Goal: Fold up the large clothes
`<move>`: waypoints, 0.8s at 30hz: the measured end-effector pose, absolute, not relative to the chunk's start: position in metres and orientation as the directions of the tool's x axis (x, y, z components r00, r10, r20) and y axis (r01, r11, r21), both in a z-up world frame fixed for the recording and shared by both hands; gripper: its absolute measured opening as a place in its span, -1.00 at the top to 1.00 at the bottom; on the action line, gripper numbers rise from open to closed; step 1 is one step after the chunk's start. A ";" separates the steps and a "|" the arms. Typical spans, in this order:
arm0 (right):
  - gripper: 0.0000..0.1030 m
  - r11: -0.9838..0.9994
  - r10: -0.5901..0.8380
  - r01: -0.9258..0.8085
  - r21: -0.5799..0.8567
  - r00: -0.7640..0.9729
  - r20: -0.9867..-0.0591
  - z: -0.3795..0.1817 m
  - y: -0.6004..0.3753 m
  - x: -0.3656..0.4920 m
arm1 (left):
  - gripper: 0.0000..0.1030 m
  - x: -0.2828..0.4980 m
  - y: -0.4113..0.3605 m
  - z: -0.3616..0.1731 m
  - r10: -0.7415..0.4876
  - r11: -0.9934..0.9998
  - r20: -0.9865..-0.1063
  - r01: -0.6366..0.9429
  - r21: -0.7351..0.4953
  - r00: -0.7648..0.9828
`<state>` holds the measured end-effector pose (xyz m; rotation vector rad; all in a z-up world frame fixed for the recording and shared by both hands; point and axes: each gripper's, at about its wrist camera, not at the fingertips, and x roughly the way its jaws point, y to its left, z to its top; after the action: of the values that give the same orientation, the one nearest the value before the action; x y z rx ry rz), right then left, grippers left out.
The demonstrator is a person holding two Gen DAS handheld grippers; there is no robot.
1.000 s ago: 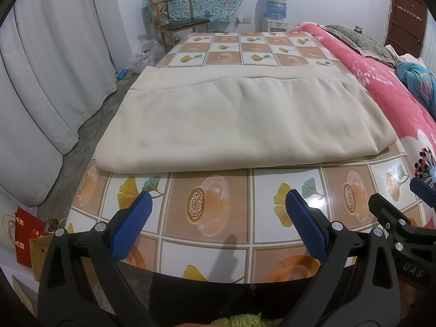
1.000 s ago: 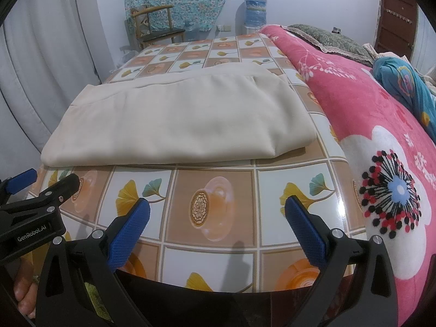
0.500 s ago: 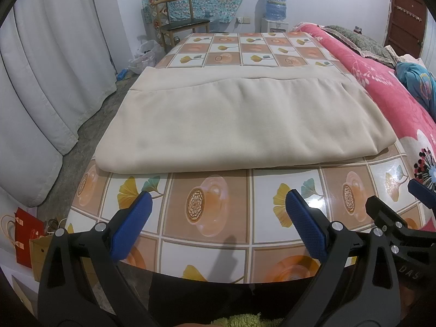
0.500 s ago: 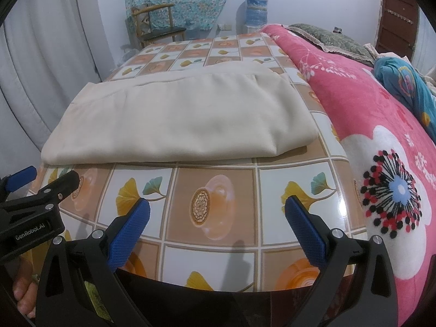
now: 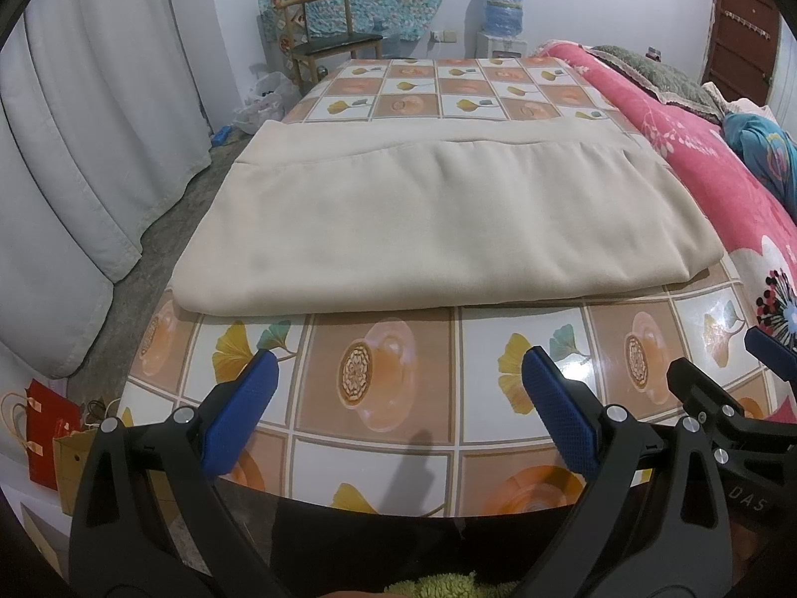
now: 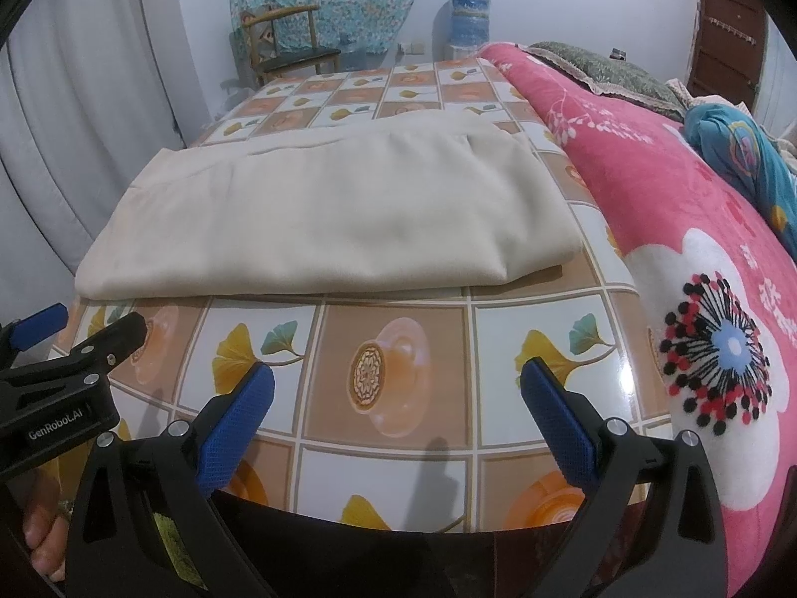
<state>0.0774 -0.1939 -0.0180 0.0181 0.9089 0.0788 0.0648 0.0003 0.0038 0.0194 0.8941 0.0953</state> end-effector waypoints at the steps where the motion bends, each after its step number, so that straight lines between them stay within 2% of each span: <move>1: -0.87 0.997 0.075 -0.061 0.048 0.612 -0.787 -0.018 -0.194 0.077 | -0.84 0.065 -0.001 0.004 0.091 0.996 -0.777 -0.075 0.056 0.623; 24: -0.87 0.997 0.074 -0.070 0.039 0.613 -0.786 -0.014 -0.192 0.078 | -0.84 0.067 0.001 0.006 0.085 0.996 -0.776 -0.079 0.045 0.626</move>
<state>0.0780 -0.1922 -0.0145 0.0049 0.9066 0.0827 0.0668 0.0006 0.0058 0.0072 0.8900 0.0937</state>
